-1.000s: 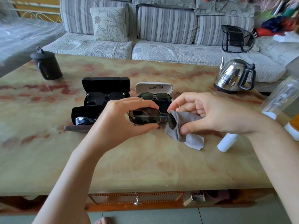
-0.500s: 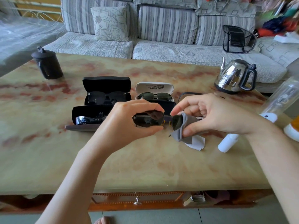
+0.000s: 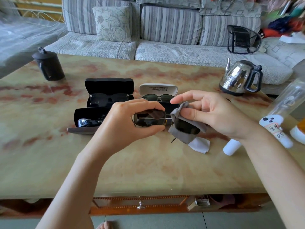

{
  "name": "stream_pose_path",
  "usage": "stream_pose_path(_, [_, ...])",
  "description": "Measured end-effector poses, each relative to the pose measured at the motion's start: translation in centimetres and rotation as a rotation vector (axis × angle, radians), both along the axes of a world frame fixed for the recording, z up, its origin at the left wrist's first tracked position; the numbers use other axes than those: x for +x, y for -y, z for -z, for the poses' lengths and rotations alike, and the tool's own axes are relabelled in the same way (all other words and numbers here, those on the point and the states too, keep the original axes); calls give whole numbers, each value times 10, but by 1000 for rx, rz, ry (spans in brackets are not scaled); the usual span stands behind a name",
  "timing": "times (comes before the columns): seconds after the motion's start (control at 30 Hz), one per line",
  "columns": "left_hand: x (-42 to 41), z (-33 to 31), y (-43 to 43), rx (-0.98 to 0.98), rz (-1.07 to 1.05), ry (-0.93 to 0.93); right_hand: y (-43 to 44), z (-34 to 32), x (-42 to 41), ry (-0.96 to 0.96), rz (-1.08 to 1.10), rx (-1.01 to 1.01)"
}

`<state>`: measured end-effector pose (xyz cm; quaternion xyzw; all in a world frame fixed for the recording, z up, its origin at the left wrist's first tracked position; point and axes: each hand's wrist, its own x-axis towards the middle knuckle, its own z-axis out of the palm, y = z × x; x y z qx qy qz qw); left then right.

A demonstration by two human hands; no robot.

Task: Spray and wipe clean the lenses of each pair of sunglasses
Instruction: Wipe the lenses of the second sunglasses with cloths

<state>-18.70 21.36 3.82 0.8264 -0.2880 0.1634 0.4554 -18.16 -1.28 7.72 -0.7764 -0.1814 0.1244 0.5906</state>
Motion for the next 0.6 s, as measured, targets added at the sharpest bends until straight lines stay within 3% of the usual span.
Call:
stream_pose_path(0.33, [1,-2,-7,-131,16,-79,28,4,-2,19,-23,-1])
stream_pose_path(0.6, [3,-3,-9,-253,56,-134,31,11,-4,-14,-96,195])
